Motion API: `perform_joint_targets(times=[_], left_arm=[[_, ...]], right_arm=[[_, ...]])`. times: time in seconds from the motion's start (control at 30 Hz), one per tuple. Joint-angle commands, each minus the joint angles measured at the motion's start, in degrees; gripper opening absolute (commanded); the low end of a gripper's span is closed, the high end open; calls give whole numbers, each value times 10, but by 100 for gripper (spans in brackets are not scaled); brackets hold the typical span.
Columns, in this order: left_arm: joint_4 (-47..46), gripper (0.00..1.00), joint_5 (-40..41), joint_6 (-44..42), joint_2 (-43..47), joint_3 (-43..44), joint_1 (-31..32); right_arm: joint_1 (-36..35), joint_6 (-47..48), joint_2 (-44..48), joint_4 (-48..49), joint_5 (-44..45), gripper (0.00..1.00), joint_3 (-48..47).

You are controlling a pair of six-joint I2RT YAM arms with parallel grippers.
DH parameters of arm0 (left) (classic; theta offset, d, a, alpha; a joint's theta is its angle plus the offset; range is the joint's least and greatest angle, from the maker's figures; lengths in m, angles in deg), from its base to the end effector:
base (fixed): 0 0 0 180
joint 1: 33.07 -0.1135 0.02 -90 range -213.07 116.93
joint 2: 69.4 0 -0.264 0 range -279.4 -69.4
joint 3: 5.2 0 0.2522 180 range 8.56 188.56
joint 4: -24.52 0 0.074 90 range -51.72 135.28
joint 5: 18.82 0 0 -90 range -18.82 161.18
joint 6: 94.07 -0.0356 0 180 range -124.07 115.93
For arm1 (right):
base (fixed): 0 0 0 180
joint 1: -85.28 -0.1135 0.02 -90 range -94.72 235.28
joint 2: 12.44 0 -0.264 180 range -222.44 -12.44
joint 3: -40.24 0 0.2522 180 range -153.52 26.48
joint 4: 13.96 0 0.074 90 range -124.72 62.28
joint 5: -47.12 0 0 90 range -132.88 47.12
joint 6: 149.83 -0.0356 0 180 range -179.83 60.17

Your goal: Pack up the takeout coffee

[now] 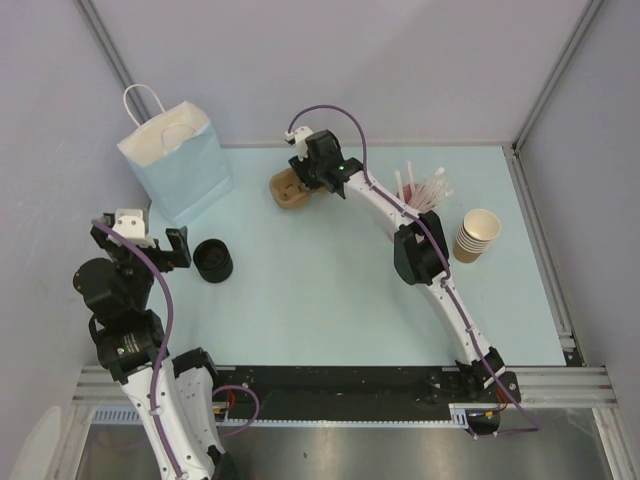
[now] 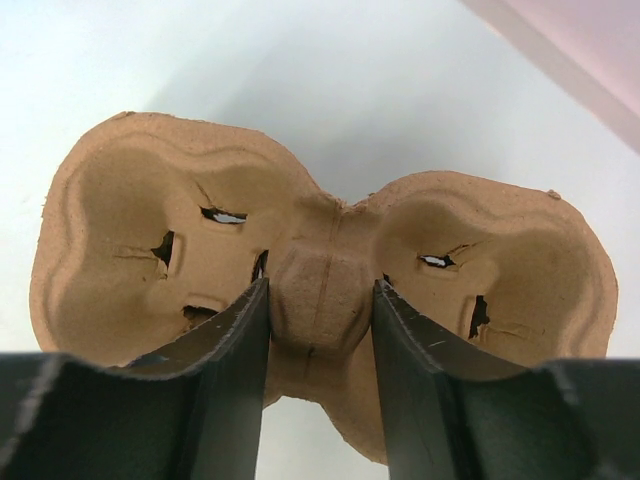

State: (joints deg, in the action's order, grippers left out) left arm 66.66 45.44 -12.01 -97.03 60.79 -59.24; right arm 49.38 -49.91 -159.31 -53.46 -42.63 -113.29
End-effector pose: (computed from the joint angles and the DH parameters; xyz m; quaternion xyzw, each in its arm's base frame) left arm 0.0873 0.0257 0.3855 0.0376 0.7268 0.0399 0.6846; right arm 0.4729 0.3421 0.2276 -0.3409 0.8093 0.1057 0.4666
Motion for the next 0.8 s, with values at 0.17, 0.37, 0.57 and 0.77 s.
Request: perform_joint_targets(times=[0.17, 0.37, 0.57, 0.77], left_arm=[[-18, 100, -12, 5, 0, -2, -8], [-17, 99, -12, 4, 0, -3, -8], [-17, 100, -12, 4, 2, -4, -8], [-18, 100, -12, 4, 3, -4, -7]], right_arm=[[-2, -16, 4, 14, -34, 58, -20], [-4, -16, 4, 10, -37, 51, -21], [-6, -9, 4, 9, -22, 59, -18], [-5, -10, -8, 5, -19, 61, -20]])
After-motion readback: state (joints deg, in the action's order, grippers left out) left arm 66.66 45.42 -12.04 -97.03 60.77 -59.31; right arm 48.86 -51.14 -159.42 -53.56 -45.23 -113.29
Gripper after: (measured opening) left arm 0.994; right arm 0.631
